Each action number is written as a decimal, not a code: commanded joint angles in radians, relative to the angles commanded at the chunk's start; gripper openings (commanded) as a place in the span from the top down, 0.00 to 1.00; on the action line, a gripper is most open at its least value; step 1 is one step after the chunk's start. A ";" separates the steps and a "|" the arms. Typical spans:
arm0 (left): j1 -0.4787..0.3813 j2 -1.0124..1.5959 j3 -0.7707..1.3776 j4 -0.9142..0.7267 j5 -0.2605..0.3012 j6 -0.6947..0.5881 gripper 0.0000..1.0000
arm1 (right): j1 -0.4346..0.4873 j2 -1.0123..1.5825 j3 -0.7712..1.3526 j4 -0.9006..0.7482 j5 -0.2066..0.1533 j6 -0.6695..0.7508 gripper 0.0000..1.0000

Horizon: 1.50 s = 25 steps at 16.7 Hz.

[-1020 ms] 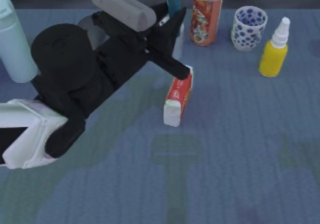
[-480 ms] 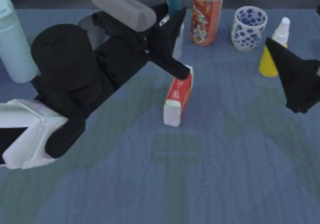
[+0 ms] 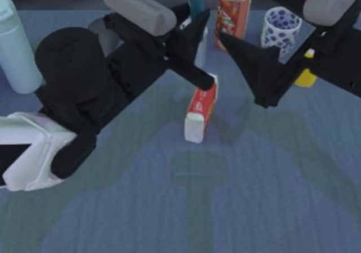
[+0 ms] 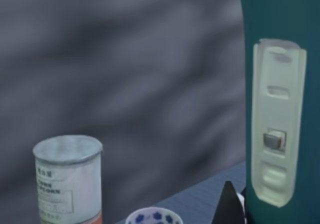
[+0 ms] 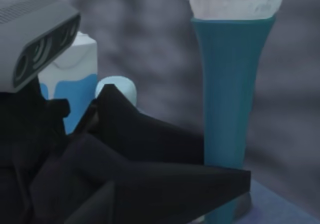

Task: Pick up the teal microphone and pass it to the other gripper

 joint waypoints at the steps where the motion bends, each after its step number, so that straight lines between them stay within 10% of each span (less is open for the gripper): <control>1: 0.000 0.000 0.000 0.000 0.000 0.000 1.00 | 0.001 0.002 0.001 0.000 -0.001 0.000 0.00; 20: 0.000 0.000 0.000 0.000 0.000 0.000 1.00 | 0.099 0.390 0.313 0.076 0.104 0.004 0.00; 25: 0.000 0.000 0.000 0.000 0.000 0.000 1.00 | 0.099 0.390 0.313 0.076 0.104 0.004 0.38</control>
